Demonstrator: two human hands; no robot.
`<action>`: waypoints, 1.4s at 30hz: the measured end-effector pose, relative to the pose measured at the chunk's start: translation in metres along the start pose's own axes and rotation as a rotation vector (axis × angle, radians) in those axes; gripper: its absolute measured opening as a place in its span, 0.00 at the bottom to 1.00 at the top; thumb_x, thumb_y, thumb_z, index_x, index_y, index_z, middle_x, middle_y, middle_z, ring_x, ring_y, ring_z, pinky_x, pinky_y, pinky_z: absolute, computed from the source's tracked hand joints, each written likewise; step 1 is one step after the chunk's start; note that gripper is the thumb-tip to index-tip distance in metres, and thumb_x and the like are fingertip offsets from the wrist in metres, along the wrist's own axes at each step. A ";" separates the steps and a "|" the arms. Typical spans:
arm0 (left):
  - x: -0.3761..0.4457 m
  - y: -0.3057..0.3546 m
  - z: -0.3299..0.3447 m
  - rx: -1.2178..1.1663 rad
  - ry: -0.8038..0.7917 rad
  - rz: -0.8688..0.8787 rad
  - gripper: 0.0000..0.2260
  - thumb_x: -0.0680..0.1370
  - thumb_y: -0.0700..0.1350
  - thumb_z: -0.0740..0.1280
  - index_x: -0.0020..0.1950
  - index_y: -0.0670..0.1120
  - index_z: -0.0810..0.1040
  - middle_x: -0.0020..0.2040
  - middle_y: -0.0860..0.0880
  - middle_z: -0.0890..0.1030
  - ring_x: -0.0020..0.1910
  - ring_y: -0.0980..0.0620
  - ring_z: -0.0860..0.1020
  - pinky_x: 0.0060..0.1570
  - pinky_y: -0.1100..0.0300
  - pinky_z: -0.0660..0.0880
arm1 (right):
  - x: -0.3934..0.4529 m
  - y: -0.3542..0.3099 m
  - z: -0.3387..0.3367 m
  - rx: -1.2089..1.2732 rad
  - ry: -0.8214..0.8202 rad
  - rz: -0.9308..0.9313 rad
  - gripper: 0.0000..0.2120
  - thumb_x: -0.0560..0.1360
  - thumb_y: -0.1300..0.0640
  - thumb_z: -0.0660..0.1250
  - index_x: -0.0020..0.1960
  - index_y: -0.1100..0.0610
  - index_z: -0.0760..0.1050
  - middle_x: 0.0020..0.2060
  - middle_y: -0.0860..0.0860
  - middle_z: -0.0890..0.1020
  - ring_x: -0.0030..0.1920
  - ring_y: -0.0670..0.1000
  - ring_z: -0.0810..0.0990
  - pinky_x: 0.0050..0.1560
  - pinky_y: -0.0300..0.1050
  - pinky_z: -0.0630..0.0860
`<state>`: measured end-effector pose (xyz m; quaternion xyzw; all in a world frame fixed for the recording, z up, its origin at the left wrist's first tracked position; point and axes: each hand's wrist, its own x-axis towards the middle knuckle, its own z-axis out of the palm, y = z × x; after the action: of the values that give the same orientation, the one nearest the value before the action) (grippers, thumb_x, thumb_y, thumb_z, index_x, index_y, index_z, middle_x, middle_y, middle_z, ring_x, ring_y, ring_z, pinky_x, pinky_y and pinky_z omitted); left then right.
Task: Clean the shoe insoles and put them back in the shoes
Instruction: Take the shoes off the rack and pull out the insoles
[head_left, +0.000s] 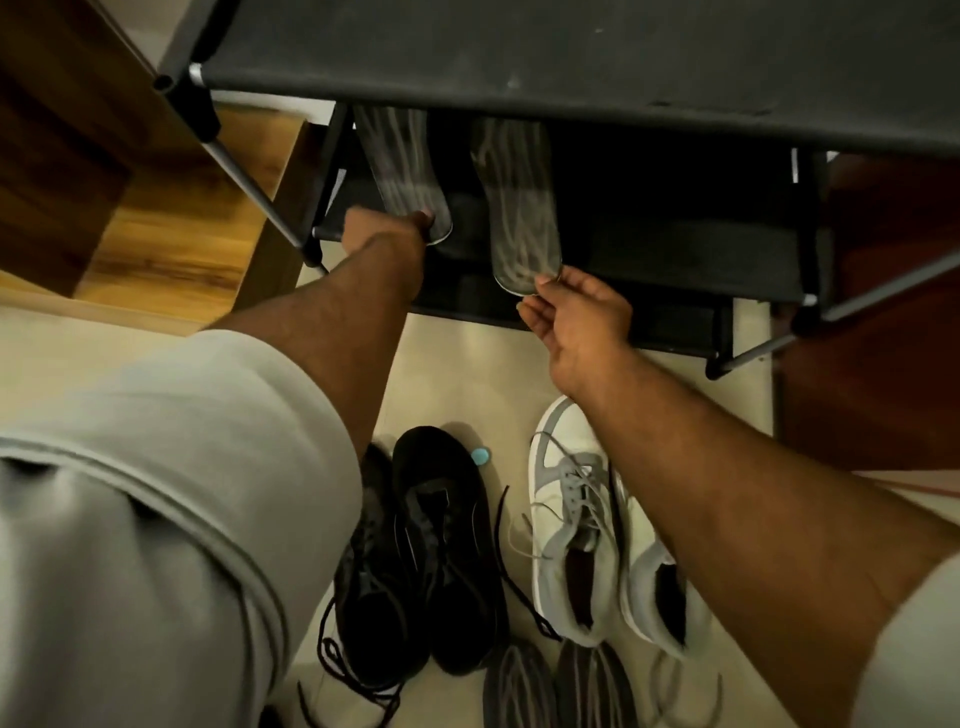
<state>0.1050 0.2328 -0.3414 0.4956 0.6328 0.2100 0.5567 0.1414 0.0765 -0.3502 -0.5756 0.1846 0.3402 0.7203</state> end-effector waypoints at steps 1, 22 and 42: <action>-0.001 0.000 -0.002 -0.006 -0.024 -0.011 0.27 0.73 0.50 0.76 0.66 0.44 0.69 0.63 0.43 0.76 0.59 0.42 0.76 0.53 0.55 0.76 | 0.004 0.003 0.002 0.007 -0.006 0.003 0.07 0.75 0.68 0.67 0.51 0.59 0.77 0.38 0.54 0.81 0.35 0.49 0.78 0.37 0.39 0.80; -0.413 -0.307 -0.070 0.238 -0.549 -0.536 0.04 0.76 0.38 0.71 0.48 0.37 0.82 0.39 0.44 0.83 0.33 0.50 0.80 0.34 0.57 0.80 | -0.277 0.101 -0.397 0.241 0.545 0.239 0.10 0.76 0.69 0.61 0.53 0.61 0.77 0.47 0.57 0.83 0.42 0.51 0.83 0.39 0.40 0.80; -0.389 -0.458 -0.015 1.034 -0.682 -0.646 0.15 0.77 0.41 0.71 0.61 0.34 0.78 0.55 0.37 0.81 0.55 0.40 0.81 0.49 0.52 0.79 | -0.211 0.224 -0.510 0.232 0.920 0.543 0.17 0.76 0.66 0.66 0.64 0.59 0.71 0.42 0.57 0.80 0.42 0.53 0.79 0.49 0.47 0.77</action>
<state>-0.1322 -0.2905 -0.5184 0.5221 0.5571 -0.4616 0.4517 -0.0995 -0.4455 -0.5064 -0.5133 0.6589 0.2046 0.5105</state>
